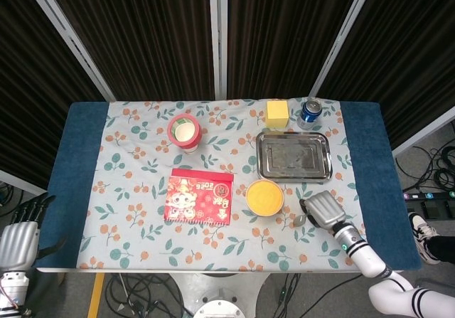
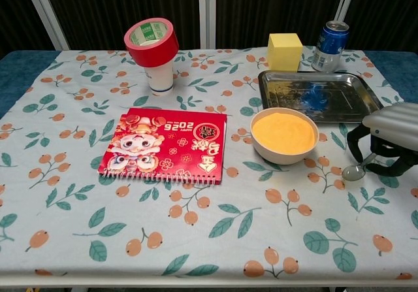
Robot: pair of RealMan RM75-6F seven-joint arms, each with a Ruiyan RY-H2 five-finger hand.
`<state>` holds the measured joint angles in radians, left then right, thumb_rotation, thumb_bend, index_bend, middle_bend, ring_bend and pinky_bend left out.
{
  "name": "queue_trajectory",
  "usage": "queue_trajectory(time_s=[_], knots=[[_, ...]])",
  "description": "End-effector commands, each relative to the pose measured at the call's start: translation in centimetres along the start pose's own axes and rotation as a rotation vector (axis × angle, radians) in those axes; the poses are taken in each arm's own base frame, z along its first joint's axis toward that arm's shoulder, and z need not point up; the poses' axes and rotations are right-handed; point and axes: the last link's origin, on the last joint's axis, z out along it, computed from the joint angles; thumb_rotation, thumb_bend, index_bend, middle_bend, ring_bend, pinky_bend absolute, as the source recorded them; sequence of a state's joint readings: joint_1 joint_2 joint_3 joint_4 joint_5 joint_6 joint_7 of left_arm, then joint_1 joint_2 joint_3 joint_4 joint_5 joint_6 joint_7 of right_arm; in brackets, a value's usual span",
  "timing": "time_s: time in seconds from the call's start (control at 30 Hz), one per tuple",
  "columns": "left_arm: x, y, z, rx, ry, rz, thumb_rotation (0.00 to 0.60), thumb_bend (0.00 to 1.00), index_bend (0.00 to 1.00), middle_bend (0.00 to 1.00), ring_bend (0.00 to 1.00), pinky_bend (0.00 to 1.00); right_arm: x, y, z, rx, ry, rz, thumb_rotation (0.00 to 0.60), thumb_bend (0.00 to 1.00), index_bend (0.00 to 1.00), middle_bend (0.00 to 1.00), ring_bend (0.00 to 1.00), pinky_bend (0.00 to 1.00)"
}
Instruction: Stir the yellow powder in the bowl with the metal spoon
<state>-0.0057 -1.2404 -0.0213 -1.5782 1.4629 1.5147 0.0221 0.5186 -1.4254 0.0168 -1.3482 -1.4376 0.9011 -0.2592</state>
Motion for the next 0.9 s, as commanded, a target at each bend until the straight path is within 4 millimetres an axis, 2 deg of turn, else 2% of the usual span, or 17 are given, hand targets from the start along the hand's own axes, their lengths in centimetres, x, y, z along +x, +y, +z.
queue_trajectory(time_s=[0.03, 0.13, 0.27, 0.47, 0.63, 0.73, 0.83, 0.9], knots=[[0.0, 0.0, 0.0, 0.000, 0.002, 0.000, 0.600, 0.22, 0.19, 0.18, 0.12, 0.12, 2.4, 0.0, 0.0, 0.013, 0.045, 0.022, 0.600, 0.40, 0.59, 0.96, 0.93, 1.00], [0.1, -0.1, -0.1, 0.000, 0.006, -0.004, 0.600, 0.22, 0.19, 0.18, 0.12, 0.13, 4.3, -0.5, 0.7, 0.030, 0.074, 0.050, 0.600, 0.40, 0.59, 0.96, 0.93, 1.00], [0.1, -0.2, -0.2, 0.003, 0.008, -0.007, 0.600, 0.22, 0.19, 0.18, 0.12, 0.12, 5.9, -1.7, 2.7, 0.044, 0.106, 0.054, 0.600, 0.40, 0.59, 0.96, 0.93, 1.00], [0.0, -0.5, -0.4, 0.014, 0.009, -0.010, 0.600, 0.22, 0.19, 0.18, 0.12, 0.12, 6.7, -4.3, 5.5, 0.069, 0.094, 0.031, 0.600, 0.40, 0.59, 0.96, 0.93, 1.00], [-0.2, -0.8, -0.4, 0.020, 0.004, -0.015, 0.600, 0.22, 0.19, 0.18, 0.12, 0.12, 6.7, -5.9, 6.8, 0.073, 0.093, 0.024, 0.600, 0.39, 0.58, 0.96, 0.93, 1.00], [-0.3, -0.8, -0.3, 0.018, 0.002, -0.018, 0.600, 0.22, 0.19, 0.18, 0.12, 0.12, 6.7, -6.6, 7.1, 0.076, 0.092, 0.012, 0.600, 0.33, 0.51, 0.96, 0.93, 1.00], [-0.3, -0.8, -0.3, 0.016, 0.007, -0.023, 0.600, 0.22, 0.19, 0.18, 0.12, 0.12, 6.8, -6.8, 7.0, 0.076, 0.098, 0.020, 0.600, 0.21, 0.40, 0.96, 0.93, 1.00], [-0.4, -0.9, -0.3, 0.018, 0.007, -0.025, 0.600, 0.22, 0.19, 0.18, 0.12, 0.12, 7.0, -6.7, 6.8, 0.071, 0.103, 0.030, 0.600, 0.15, 0.38, 0.96, 0.93, 1.00]])
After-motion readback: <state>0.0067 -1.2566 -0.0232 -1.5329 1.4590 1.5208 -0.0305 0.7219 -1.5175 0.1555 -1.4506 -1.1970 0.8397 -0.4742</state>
